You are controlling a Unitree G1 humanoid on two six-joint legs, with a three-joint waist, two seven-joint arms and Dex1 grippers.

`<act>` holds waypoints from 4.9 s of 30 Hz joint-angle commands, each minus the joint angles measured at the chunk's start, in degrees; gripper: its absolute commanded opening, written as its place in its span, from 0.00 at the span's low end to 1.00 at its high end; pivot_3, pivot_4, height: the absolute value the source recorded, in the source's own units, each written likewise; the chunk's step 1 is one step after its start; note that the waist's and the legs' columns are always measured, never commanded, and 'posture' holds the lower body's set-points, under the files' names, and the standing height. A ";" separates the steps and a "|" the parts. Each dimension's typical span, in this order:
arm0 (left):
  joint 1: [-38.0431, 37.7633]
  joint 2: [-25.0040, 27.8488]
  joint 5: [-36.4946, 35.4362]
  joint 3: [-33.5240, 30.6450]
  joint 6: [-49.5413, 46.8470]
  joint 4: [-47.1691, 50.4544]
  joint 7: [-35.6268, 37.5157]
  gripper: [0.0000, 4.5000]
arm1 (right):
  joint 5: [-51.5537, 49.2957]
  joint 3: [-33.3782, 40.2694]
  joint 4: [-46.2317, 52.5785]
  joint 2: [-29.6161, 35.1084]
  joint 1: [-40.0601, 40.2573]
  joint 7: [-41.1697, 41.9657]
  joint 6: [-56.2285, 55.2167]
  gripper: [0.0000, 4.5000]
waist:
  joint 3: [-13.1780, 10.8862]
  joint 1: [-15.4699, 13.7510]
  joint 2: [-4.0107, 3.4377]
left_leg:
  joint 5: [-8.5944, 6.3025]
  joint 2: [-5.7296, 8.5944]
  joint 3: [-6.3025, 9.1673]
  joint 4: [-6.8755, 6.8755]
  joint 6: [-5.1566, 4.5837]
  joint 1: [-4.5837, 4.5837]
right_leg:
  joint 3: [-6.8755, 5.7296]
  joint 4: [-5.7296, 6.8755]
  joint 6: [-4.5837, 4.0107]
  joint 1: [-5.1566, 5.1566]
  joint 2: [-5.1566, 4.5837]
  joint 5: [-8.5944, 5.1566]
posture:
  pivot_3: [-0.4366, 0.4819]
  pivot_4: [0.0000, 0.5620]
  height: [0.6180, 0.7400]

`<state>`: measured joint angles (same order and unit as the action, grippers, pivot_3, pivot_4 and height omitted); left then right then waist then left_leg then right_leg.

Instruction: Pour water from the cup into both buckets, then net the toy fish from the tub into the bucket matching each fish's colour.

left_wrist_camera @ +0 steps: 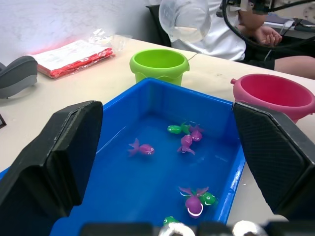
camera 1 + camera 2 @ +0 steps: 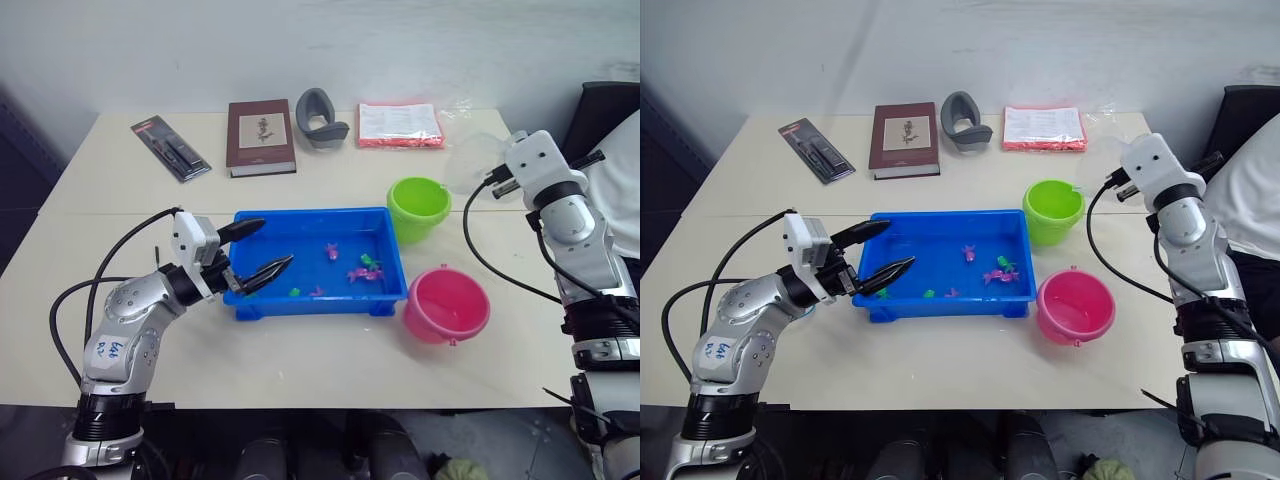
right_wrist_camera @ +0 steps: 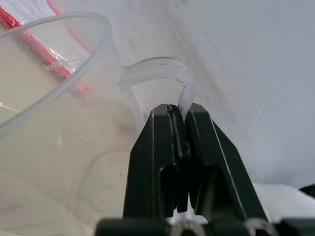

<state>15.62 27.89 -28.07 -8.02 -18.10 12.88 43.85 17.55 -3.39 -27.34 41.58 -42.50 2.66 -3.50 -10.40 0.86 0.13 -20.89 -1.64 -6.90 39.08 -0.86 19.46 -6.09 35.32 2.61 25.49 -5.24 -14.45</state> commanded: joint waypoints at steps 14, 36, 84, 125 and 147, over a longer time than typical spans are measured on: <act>0.32 0.18 0.31 -0.03 2.21 2.01 -0.22 1.00 | 10.58 -2.82 -4.93 1.22 -3.72 -6.84 -9.43 0.01 | 0.00 0.79 0.00 | 0.02 -0.01 0.00 0.00 0.03 0.00 | 0.01 0.00 0.00 0.00 0.01 0.00 | 0.48 0.27 1.00; 0.05 -0.19 0.97 0.87 3.66 1.67 -0.48 1.00 | 18.60 -6.11 -8.98 1.17 -7.66 -12.71 -15.97 0.01 | -0.01 0.93 -0.01 | 0.03 -0.02 0.00 0.00 0.05 0.00 | 0.02 0.00 0.00 0.00 0.02 0.00 | 0.48 0.27 1.00; -4.07 2.79 -8.68 2.17 -7.19 9.84 5.35 1.00 | -39.99 37.43 9.51 -17.50 16.98 3.56 20.04 0.01 | -0.03 0.86 -0.05 | 0.04 -0.02 0.03 -0.07 0.01 -0.08 | 0.05 0.10 0.01 -0.02 0.05 0.00 | 0.48 0.27 1.00; -47.51 -10.33 1.39 -40.54 13.93 4.45 -18.09 1.00 | -53.25 26.04 43.17 1.89 39.10 59.97 7.03 1.00 | -0.22 -1.09 0.66 | -0.93 -0.60 0.02 -0.16 -0.15 -0.08 | 0.10 -0.62 -0.27 -0.02 0.60 -0.18 | 0.48 0.27 1.00; -8.45 8.96 -6.48 -25.64 -50.27 5.15 -47.48 1.00 | -58.15 19.53 45.21 -1.01 39.38 68.62 9.55 1.00 | -0.19 -1.80 0.78 | -0.76 -0.61 -0.04 0.01 0.24 -0.24 | 0.08 -0.21 -0.32 -0.07 0.61 -0.18 | 0.48 0.27 1.00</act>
<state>5.78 35.94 -35.72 -34.13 -64.66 20.46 -2.11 -39.71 15.53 15.77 40.40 -3.08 71.53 6.35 -10.59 -0.94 0.91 -21.61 -2.24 -6.94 39.09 -0.59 19.23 -6.01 35.13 2.29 25.42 -4.61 -14.63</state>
